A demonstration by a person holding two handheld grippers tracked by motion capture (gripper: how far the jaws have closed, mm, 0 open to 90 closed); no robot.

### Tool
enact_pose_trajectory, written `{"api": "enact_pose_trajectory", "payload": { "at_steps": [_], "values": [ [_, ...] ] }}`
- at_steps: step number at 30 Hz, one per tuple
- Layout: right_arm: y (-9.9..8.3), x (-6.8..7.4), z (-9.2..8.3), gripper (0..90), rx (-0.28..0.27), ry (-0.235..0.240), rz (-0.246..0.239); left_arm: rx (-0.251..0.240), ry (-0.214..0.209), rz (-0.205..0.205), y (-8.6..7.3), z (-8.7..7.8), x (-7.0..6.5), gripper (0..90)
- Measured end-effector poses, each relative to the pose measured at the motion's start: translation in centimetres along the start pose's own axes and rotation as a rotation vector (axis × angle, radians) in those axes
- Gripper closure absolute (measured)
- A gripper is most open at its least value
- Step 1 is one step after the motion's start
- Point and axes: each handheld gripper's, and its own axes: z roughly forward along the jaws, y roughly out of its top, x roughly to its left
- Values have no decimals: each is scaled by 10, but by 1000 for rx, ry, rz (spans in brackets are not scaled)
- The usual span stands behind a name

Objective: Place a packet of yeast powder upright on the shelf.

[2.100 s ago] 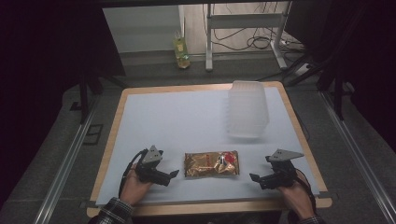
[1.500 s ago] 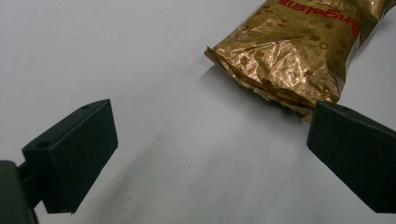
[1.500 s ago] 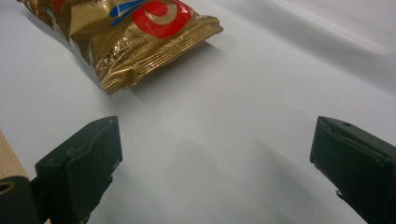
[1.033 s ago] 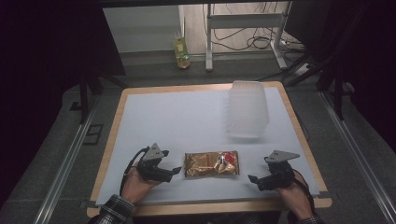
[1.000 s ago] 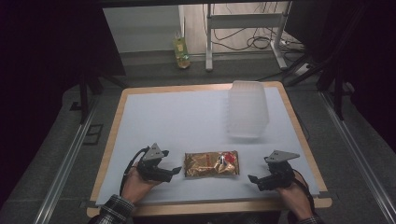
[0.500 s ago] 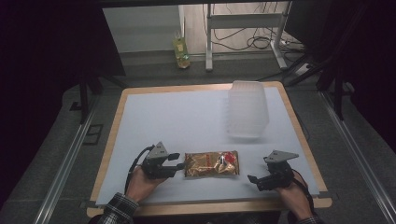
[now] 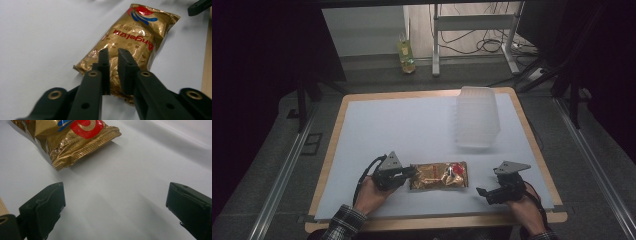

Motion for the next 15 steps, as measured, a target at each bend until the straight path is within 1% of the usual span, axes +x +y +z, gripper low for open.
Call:
{"api": "enact_pose_trajectory", "payload": {
  "at_steps": [1,2,3,11,13,15],
  "values": [
    [0,0,0,26,0,0,-1,3,-1,5,1,1,-1,863],
    [0,0,0,26,0,0,-1,2,-2,6,1,3,-1,863],
    [1,0,1,26,-2,-1,-4,5,-4,8,1,4,-2,895],
    [1,2,2,27,3,0,-6,5,-19,24,2,12,-3,898],
    [1,2,2,28,2,0,-8,20,-28,17,0,16,-1,898],
    [2,2,3,28,3,1,-10,51,-32,13,-6,24,1,898]
  ]
}}
